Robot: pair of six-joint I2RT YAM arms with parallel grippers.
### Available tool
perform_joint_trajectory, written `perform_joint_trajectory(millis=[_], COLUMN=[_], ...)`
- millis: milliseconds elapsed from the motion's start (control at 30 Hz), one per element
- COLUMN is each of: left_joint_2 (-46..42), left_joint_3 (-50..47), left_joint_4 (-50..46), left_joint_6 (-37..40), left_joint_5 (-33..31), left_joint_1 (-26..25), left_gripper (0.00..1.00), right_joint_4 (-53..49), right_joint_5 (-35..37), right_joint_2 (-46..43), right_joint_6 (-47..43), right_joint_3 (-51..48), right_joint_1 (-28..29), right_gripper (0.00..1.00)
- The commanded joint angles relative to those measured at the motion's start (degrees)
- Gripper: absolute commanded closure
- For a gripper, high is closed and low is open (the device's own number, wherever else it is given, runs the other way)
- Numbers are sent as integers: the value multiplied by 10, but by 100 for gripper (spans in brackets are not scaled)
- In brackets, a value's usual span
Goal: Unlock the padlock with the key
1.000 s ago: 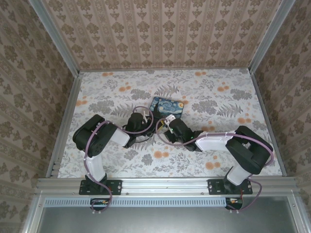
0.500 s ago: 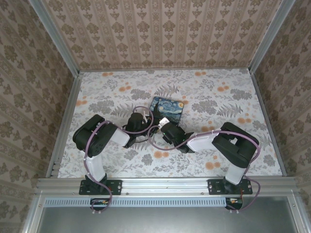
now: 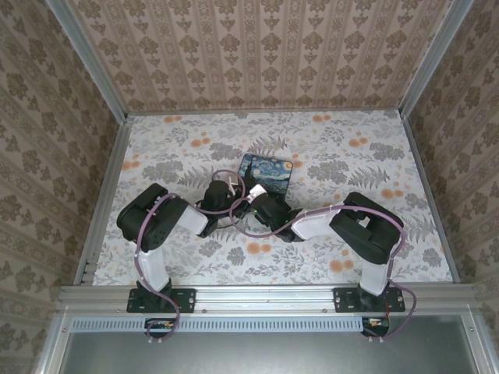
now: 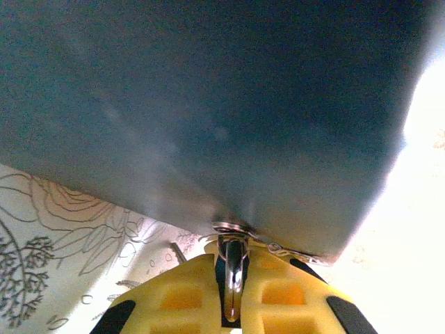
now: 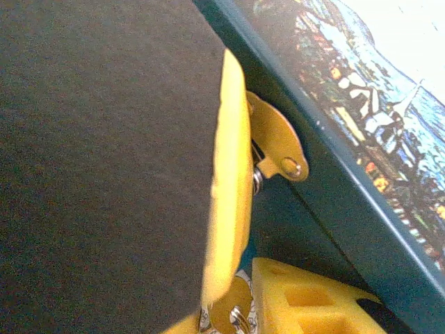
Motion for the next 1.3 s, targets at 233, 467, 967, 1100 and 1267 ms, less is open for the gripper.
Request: perform_joint_trajectory(millis=[233, 467, 967, 1100, 1267], left_joint_2=[9, 10, 9, 9, 12], left_joint_3=[-16, -14, -20, -21, -22], left_joint_4=[-2, -2, 1, 3, 4], left_joint_6=[2, 2, 3, 2, 2], left_joint_5=[28, 29, 26, 26, 24], left_joint_1=[-11, -11, -13, -14, -13], left_gripper=[100, 100, 100, 100, 100], right_joint_4=[2, -11, -32, -28, -34], right_joint_5=[26, -1, -221, -271, -308], right_joint_2=[4, -1, -64, -67, -77], right_joint_6=[9, 19, 146, 175, 190], right_joint_3=[25, 35, 23, 18, 7], right_joint_1=[-24, -26, -89, -105, -113], right_gripper=[84, 89, 100, 100, 77])
